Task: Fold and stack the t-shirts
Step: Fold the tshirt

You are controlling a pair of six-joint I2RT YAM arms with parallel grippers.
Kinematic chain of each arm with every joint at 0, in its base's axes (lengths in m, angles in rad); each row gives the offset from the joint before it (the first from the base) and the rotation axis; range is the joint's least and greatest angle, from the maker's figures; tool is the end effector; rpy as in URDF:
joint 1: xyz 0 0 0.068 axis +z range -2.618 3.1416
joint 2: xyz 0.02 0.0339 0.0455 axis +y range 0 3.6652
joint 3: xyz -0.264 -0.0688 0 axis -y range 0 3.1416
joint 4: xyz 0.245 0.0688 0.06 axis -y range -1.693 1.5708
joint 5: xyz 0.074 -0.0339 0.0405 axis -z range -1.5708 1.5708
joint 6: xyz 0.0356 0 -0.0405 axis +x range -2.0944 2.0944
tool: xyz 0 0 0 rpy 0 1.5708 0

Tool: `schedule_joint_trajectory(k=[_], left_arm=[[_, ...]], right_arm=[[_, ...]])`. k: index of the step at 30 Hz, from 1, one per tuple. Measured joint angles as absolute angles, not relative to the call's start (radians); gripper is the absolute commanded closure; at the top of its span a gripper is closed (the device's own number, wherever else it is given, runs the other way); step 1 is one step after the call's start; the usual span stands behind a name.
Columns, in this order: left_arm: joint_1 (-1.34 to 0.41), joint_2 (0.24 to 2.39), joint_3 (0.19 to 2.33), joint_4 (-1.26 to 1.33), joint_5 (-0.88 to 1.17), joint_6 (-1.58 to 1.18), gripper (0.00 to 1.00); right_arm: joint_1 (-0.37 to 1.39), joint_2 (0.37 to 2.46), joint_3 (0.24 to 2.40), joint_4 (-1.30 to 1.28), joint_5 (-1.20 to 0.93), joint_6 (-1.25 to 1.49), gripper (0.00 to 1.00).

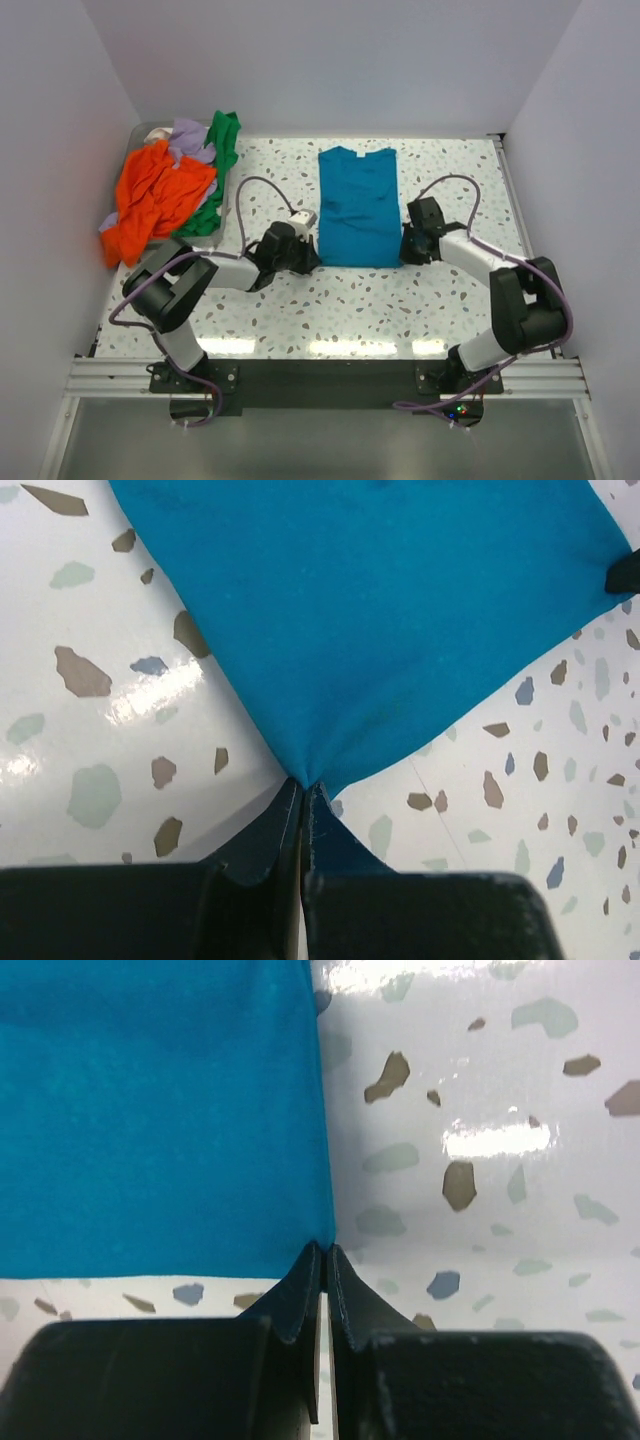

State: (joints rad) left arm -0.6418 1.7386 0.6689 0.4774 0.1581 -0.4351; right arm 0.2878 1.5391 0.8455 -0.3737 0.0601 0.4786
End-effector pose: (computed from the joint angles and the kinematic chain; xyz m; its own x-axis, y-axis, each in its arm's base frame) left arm 0.2570 -0.1990 0.1268 -0.6988 0.0026 -0.7153 0.4425 0.7873 -0.4294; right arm 0.2799 0.0806 0.1709 -0.8632 0.2239 -0.4525 0.1600 0.9714 0.1755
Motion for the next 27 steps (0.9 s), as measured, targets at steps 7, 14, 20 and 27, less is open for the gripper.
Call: schedule_joint_trajectory(k=[7,14,20,27], left_arm=[[-0.675,1.591,0.596,0.431,0.152,-0.449,1.00],[-0.766,1.378,0.574,0.333,0.070,-0.464,1.00],[-0.857,1.218,0.574,0.258,-0.018,-0.488,1.00],[-0.889,1.165,0.574,0.233,-0.053,-0.498,1.00]], right_arm=[[0.326,1.316,0.783,-0.445,0.063,0.485,1.00],[0.377,1.106,0.777,-0.553,0.089,0.500,1.00],[0.396,0.945,0.785,-0.669,0.105,0.508,1.00],[0.398,0.909,0.881,-0.741,0.141,0.504,1.00]])
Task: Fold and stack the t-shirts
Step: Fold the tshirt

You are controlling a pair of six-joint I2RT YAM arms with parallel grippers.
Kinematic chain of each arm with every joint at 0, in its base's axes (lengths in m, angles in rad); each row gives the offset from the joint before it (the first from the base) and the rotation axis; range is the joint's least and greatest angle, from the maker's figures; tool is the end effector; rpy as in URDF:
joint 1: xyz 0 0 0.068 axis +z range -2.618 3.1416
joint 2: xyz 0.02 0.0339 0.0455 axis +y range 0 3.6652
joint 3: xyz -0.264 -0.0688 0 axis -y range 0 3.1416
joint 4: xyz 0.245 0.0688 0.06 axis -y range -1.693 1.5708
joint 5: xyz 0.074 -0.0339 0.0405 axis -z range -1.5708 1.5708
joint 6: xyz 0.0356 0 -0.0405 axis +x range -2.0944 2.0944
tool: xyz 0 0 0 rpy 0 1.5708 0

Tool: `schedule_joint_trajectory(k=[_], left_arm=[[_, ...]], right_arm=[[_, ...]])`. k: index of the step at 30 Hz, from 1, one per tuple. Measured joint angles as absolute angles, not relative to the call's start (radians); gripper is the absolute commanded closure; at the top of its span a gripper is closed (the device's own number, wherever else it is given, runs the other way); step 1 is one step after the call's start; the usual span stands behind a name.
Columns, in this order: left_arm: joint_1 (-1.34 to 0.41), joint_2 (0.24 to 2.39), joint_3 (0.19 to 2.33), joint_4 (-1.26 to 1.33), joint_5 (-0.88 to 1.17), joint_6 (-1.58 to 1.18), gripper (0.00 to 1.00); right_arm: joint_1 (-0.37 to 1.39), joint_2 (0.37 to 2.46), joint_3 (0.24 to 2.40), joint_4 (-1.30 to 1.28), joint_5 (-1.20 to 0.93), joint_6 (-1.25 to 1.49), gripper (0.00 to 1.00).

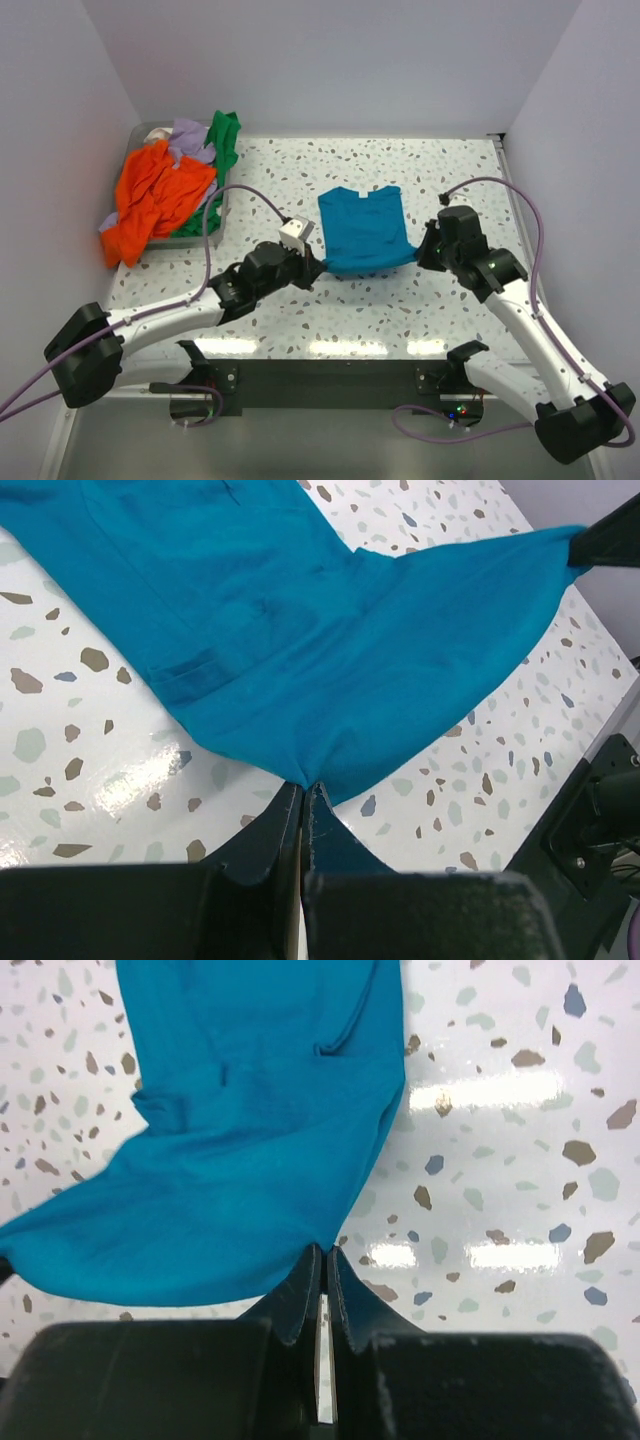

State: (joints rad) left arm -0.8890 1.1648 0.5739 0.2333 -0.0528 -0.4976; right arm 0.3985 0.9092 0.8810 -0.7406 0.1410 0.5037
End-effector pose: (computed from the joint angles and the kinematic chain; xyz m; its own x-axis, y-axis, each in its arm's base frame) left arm 0.1623 -0.1970 0.2310 -0.5491 -0.0799 -0.8320 0.5487 0.7164 -0.4309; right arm 0.1705 0.0664 0.2989 -0.7017 0.2231 -0.6766 0.0544 0.9637 0.2613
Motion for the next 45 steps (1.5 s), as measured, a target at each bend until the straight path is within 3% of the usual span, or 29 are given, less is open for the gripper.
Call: schedule_joint_trajectory(k=[9,45], left_arm=[[-0.874,1.239,0.646,0.221,-0.074,-0.474,1.00],[-0.454,1.903,1.114,0.351,0.235,-0.427,1.00]], right_arm=[[0.399,1.109,1.020,-0.686,0.189,0.495,1.00],[0.315,2.047,1.855,-0.573,0.298,0.373,1.00]])
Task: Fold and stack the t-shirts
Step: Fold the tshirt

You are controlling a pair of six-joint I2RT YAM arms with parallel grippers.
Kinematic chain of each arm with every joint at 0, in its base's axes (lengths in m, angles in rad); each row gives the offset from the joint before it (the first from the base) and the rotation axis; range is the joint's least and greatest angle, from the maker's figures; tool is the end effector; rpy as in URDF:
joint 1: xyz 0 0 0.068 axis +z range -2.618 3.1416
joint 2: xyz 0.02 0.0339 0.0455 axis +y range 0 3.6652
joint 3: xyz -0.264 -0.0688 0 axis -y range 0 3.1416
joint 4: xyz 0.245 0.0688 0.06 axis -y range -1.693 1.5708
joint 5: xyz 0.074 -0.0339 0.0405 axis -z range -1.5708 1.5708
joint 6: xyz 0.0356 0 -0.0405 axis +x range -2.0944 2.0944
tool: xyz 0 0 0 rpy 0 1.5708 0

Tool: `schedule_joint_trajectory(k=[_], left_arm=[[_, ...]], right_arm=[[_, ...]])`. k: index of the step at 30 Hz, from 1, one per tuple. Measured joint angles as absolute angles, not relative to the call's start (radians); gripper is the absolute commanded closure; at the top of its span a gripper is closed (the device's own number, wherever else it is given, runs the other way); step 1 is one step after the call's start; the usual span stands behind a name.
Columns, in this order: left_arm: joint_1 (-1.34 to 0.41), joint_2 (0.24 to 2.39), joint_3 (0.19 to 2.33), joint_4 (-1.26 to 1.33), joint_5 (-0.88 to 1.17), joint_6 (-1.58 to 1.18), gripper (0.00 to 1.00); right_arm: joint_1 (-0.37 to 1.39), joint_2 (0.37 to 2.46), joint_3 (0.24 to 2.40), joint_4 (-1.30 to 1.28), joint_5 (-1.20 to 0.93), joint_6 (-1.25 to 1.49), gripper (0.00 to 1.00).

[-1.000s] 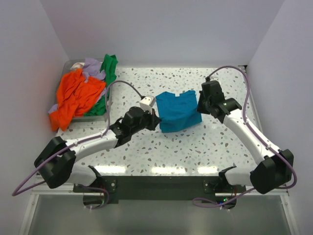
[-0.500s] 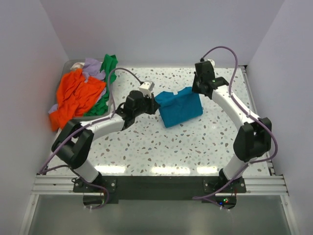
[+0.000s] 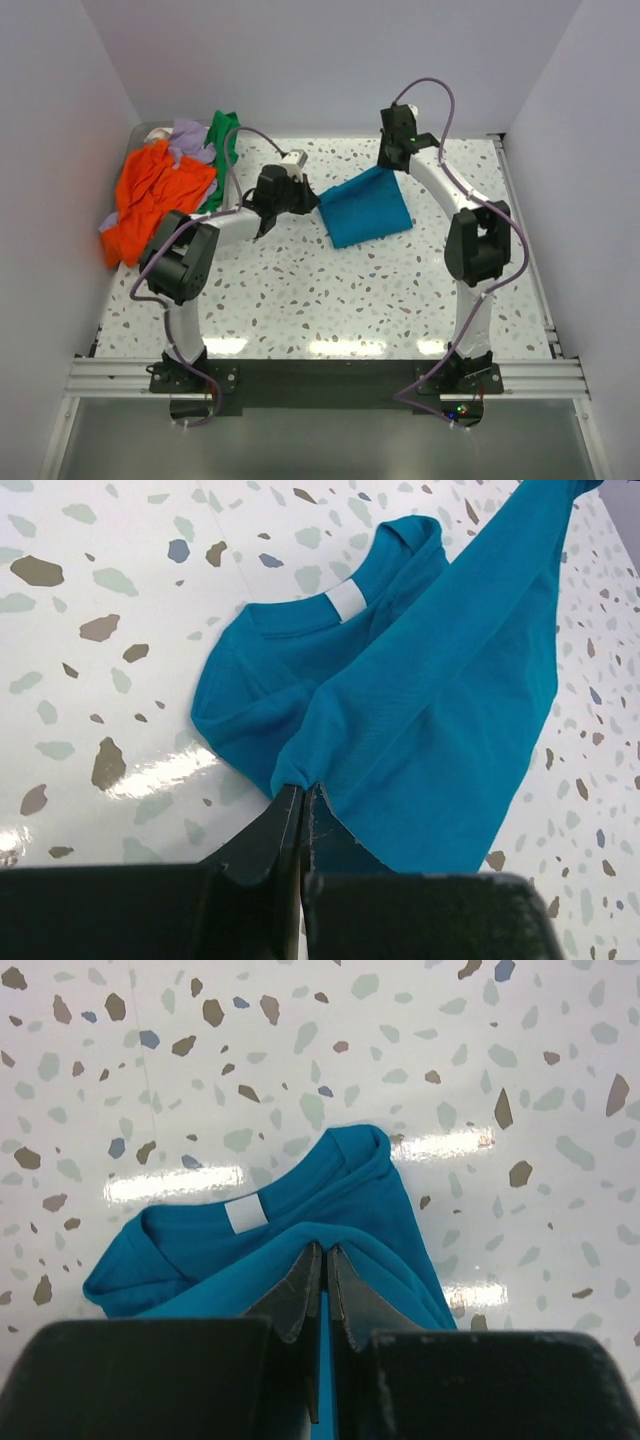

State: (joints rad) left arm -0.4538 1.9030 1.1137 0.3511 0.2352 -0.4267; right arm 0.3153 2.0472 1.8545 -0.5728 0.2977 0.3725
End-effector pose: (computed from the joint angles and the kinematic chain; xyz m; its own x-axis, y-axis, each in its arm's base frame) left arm 0.3735 -0.1914 0.1853 -0.6021 -0.1541 -0.7834 0.4029 0.7884 -0.4648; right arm 0.4509 0.1361 0.2852 -0.6483 0.1545 -0.7456 0.1509 0.9858 0.0731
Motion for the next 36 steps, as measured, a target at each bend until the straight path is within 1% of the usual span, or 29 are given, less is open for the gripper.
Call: schedule_joint_trajectory(k=[5,10,11,12,13,14,15,16,17,18,20,23,25,26,31,36], left_arm=[[-0.414,1.990,1.181,0.352,0.266,-0.427,1.00],[-0.393,2.046,1.230,0.351,0.278,-0.427,1.00],[-0.390,2.056,1.237,0.350,0.278,-0.427,0.93],[-0.388,2.062,1.243,0.350,0.279,-0.427,0.85],[-0.386,2.069,1.250,0.350,0.279,-0.426,0.73],[-0.383,2.075,1.255,0.350,0.280,-0.425,0.63],[-0.381,2.079,1.261,0.350,0.278,-0.425,0.52],[-0.379,2.082,1.266,0.349,0.276,-0.426,0.48],[-0.376,2.083,1.270,0.348,0.271,-0.430,0.41],[-0.374,2.083,1.273,0.347,0.266,-0.429,0.39],[-0.371,2.083,1.278,0.349,0.252,-0.433,0.37],[-0.369,2.082,1.277,0.348,0.238,-0.431,0.34],[-0.369,2.070,1.261,0.350,0.235,-0.430,0.33],[-0.369,2.061,1.247,0.350,0.235,-0.430,0.32],[-0.373,2.037,1.192,0.352,0.258,-0.431,0.32],[-0.384,2.039,1.180,0.351,0.293,-0.434,0.34]], right_arm=[[0.312,2.150,1.969,-0.586,0.297,0.365,1.00],[0.311,2.210,2.018,-0.593,0.297,0.362,1.00],[0.310,2.220,2.024,-0.595,0.297,0.361,1.00],[0.309,2.226,2.027,-0.595,0.297,0.361,1.00],[0.308,2.232,2.028,-0.596,0.297,0.361,0.98],[0.307,2.236,2.029,-0.598,0.297,0.360,0.88],[0.305,2.239,2.031,-0.600,0.297,0.358,0.77],[0.303,2.243,2.035,-0.605,0.297,0.358,0.62],[0.301,2.248,2.045,-0.614,0.297,0.356,0.43],[0.299,2.253,2.057,-0.616,0.296,0.359,0.36],[0.291,2.256,2.067,-0.617,0.286,0.343,0.27],[0.271,2.254,2.060,-0.603,0.236,0.339,0.21],[0.251,2.243,2.019,-0.581,0.185,0.336,0.20],[0.238,2.236,1.995,-0.574,0.152,0.333,0.17],[0.160,2.225,1.900,-0.551,-0.011,0.314,0.16],[0.095,2.216,1.782,-0.509,-0.149,0.305,0.16]])
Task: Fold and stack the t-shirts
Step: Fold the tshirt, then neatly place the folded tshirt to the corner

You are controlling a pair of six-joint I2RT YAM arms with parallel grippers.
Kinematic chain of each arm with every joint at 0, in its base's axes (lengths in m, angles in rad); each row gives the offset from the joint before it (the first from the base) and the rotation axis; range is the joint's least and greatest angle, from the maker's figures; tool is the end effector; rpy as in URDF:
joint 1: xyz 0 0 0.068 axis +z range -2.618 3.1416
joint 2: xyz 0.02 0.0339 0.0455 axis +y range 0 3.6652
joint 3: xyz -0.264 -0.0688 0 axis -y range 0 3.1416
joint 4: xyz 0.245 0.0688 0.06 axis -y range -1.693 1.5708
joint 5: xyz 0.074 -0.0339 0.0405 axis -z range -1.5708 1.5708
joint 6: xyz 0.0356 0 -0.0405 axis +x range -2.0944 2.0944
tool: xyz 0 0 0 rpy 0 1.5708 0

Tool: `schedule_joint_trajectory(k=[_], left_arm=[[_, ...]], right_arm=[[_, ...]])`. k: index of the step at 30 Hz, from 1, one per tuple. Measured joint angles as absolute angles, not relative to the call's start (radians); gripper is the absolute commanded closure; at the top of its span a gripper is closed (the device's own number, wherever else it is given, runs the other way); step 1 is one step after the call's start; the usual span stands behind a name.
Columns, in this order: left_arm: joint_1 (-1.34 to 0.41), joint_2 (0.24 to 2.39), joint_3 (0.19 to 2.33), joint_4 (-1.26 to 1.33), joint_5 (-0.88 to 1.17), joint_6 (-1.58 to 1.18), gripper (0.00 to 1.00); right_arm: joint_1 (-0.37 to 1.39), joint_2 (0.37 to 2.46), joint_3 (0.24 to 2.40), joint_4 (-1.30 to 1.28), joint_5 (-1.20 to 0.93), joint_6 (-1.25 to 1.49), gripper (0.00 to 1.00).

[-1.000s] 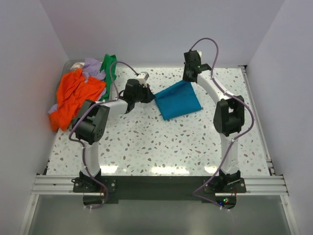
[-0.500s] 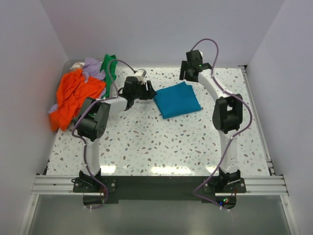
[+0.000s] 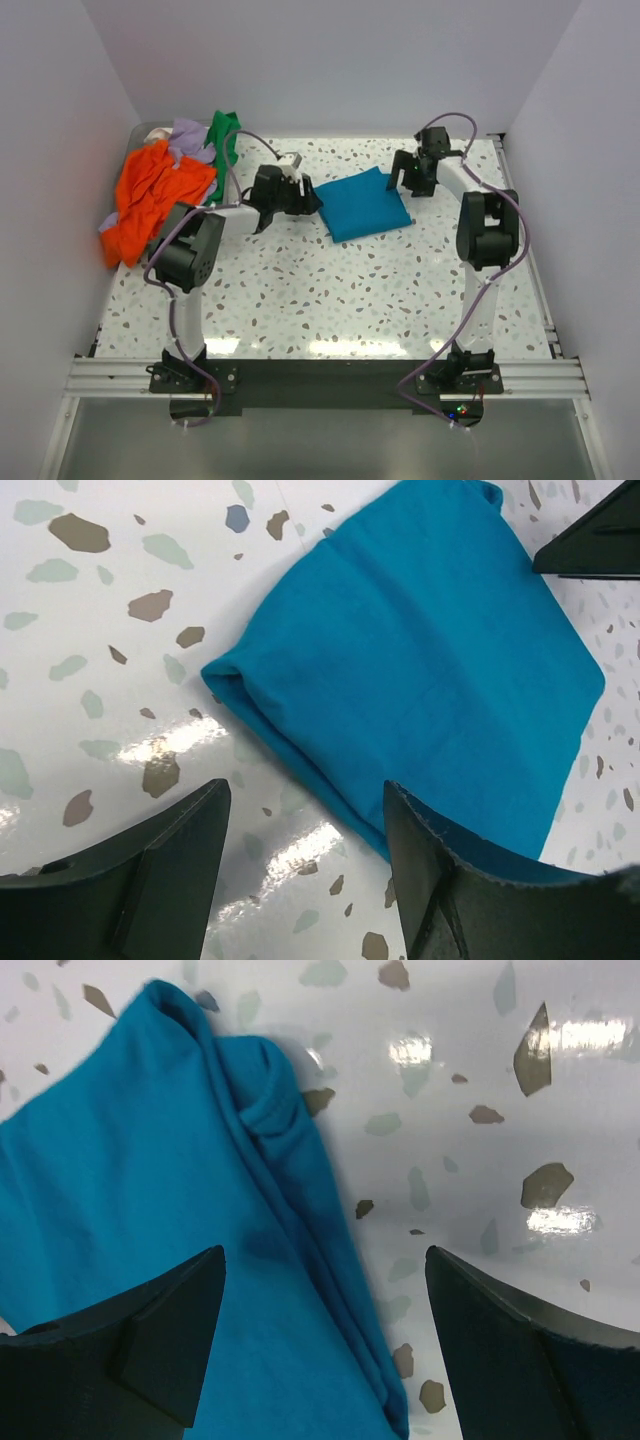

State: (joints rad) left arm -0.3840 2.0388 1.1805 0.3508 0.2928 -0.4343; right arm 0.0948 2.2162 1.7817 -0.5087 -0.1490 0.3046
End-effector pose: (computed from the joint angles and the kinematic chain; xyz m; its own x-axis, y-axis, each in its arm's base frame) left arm 0.4033 -0.1740 0.1504 -0.6581 -0.1686 -0.7338 0.3480 0.7962 -0.4950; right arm 0.4877 0.0517 0.1873 -0.8228 0.2197 -0.5241 0.0696 0.9543 0.2907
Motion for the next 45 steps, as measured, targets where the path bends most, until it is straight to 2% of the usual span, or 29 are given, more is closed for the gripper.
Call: schedule_joint_trajectory(k=[6,10,19,25,34,38,41,42,44,45], left_arm=[[-0.394,2.075,1.190,0.358,0.338,-0.436,0.43],[-0.394,2.115,1.214,0.357,0.353,-0.437,0.54],[-0.394,2.146,1.251,0.342,0.367,-0.437,0.67],[-0.394,2.164,1.274,0.340,0.375,-0.436,0.68],[-0.401,2.164,1.278,0.335,0.375,-0.436,0.66],[-0.407,2.164,1.283,0.329,0.374,-0.435,0.64],[-0.409,2.164,1.285,0.327,0.374,-0.435,0.59],[-0.409,2.164,1.285,0.327,0.375,-0.435,0.58],[-0.410,2.164,1.285,0.329,0.376,-0.435,0.54],[-0.410,2.164,1.286,0.331,0.376,-0.435,0.53]], right_arm=[[0.041,2.203,1.708,-0.470,-0.267,0.294,0.16],[0.020,2.202,1.692,-0.457,-0.327,0.293,0.16],[0.013,2.204,1.668,-0.449,-0.453,0.284,0.20],[0.013,2.207,1.660,-0.459,-0.503,0.266,0.36],[0.015,2.230,1.663,-0.467,-0.567,0.249,0.48],[0.021,2.241,1.674,-0.481,-0.573,0.240,0.60],[0.028,2.252,1.683,-0.493,-0.575,0.233,0.76],[0.030,2.257,1.684,-0.493,-0.576,0.233,0.88],[0.033,2.261,1.686,-0.495,-0.579,0.232,0.98],[0.034,2.263,1.689,-0.497,-0.580,0.234,1.00]])
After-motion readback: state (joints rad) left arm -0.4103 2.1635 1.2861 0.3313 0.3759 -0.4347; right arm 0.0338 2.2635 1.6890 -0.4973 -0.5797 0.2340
